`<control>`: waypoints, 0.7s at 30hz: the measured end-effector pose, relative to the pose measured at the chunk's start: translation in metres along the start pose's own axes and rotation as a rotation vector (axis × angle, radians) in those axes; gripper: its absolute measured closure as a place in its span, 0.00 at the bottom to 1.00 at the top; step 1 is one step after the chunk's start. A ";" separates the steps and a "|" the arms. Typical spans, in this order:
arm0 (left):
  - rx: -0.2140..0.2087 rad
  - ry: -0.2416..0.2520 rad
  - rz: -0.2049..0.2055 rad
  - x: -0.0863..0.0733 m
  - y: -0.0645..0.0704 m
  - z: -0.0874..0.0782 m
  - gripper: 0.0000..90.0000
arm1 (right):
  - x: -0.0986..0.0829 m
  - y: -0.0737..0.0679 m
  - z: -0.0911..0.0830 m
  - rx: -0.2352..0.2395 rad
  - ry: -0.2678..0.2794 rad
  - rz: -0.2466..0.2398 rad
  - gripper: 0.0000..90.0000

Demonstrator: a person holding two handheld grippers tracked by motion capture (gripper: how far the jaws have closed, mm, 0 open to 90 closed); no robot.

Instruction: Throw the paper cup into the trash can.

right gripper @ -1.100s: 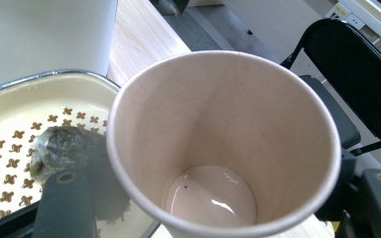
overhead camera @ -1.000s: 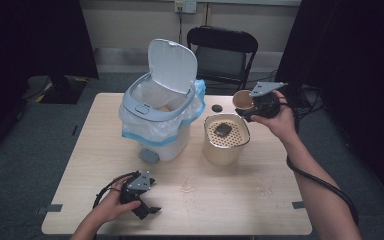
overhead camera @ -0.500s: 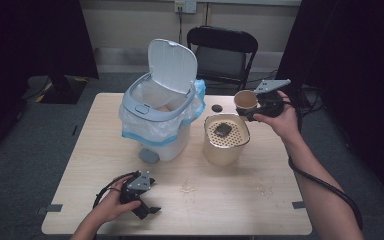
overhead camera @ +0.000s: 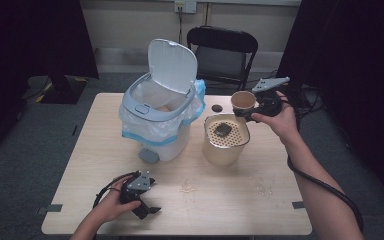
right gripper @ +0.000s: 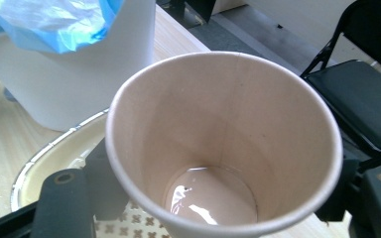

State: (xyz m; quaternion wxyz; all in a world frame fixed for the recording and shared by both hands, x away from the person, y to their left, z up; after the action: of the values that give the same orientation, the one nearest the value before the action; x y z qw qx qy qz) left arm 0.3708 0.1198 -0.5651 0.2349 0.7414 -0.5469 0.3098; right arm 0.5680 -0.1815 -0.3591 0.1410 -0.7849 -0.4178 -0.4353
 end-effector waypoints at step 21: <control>-0.006 -0.013 0.003 -0.001 0.000 -0.001 0.00 | 0.024 -0.016 -0.005 0.071 -0.006 0.023 0.30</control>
State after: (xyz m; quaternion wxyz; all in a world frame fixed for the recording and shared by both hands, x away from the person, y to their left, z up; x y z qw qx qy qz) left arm 0.3704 0.1210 -0.5648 0.2329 0.7420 -0.5505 0.3036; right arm 0.5591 -0.1619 -0.3395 0.1723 -0.7854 -0.4245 -0.4162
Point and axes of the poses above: each handheld gripper's, and its own axes: z roughly forward along the jaws, x roughly out of its top, y roughly to its right, the point moved 9 cm from there along z, roughly forward along the jaws
